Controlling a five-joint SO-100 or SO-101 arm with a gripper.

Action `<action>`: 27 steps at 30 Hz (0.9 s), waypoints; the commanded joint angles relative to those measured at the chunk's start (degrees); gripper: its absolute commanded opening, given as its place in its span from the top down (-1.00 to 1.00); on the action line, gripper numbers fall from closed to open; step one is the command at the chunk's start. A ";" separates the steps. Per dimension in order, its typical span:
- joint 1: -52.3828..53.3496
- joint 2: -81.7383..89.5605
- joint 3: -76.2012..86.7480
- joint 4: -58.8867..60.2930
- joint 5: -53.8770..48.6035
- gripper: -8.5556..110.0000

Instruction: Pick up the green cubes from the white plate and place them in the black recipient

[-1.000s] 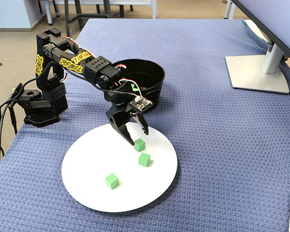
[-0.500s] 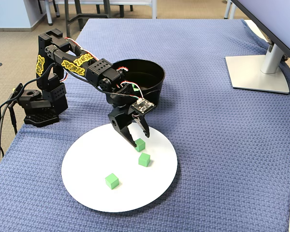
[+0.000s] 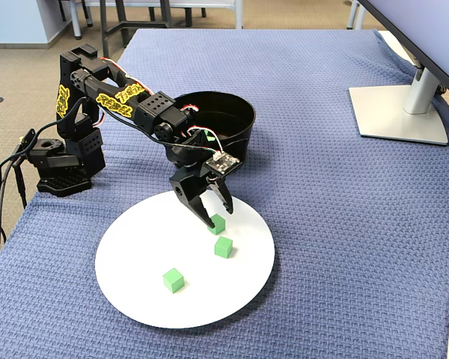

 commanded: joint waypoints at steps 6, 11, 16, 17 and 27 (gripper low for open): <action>-0.88 0.26 1.85 -3.60 0.53 0.62; -0.97 -0.09 1.93 -3.60 0.62 0.65; -0.97 -0.53 1.93 -3.69 0.53 0.70; -0.97 -0.62 1.93 -3.78 0.53 0.70; -0.88 -0.62 1.76 -4.13 0.79 0.86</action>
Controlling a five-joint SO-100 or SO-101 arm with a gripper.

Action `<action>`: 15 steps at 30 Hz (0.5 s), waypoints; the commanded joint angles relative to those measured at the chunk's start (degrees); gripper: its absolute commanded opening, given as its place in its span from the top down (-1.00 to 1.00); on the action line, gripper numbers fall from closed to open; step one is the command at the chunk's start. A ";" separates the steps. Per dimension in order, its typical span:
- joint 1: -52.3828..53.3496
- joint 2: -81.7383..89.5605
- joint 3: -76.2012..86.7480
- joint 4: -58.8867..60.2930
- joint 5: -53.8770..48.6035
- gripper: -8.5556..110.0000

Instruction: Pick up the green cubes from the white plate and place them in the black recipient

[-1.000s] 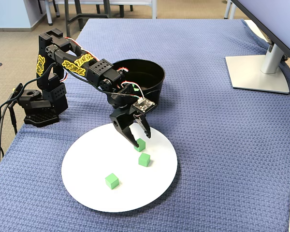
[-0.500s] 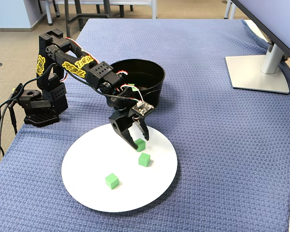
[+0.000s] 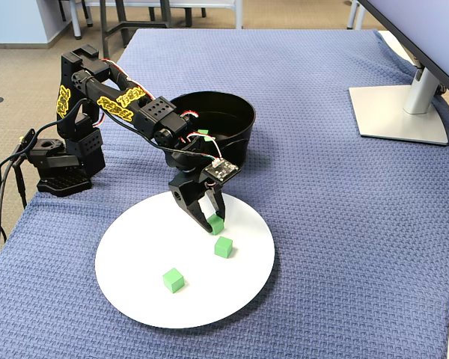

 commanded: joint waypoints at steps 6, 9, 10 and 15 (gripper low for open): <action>-0.18 6.86 -0.62 2.29 2.90 0.86; 1.23 13.10 -3.78 8.61 4.75 0.86; 1.76 15.21 -5.10 11.34 5.10 0.86; 4.66 28.56 -4.92 18.98 12.66 0.86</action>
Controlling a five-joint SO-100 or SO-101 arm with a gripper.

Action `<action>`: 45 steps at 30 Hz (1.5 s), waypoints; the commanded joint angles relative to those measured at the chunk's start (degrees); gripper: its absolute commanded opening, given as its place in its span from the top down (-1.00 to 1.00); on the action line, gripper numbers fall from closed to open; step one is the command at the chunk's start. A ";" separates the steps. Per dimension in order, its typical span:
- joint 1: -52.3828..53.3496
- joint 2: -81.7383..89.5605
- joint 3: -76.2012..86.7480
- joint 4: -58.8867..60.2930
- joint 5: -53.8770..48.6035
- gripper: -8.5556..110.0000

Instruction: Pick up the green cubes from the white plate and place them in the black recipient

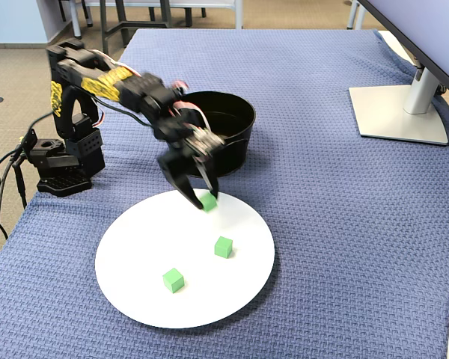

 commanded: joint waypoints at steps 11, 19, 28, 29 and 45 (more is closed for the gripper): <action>-9.49 45.09 8.53 17.58 33.84 0.86; -36.04 46.05 17.93 9.84 46.67 0.86; -49.04 37.18 24.26 -1.93 51.42 0.29; -49.13 37.18 24.17 -1.23 50.27 0.15; -8.09 33.22 13.71 1.85 29.79 0.24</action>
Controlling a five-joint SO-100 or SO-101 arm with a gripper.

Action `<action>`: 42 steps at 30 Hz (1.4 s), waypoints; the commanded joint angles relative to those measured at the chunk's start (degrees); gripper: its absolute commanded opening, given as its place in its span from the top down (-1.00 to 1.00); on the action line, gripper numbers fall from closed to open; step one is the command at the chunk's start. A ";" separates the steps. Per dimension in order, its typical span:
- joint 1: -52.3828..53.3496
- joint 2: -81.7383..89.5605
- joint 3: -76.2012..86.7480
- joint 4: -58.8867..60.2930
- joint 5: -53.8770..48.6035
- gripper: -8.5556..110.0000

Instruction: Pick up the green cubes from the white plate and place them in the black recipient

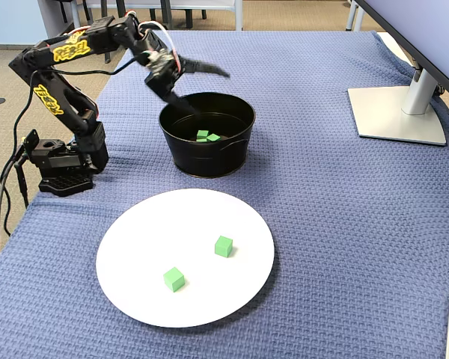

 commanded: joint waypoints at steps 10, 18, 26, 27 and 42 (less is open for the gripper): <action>35.24 -25.58 2.55 -41.04 -47.46 0.34; 35.51 -36.04 1.49 -52.91 -61.79 0.21; 33.75 -40.61 0.18 -51.06 -62.31 0.28; 33.22 -40.87 0.26 -51.50 -62.31 0.29; 28.21 -46.49 -5.27 -50.54 -61.96 0.26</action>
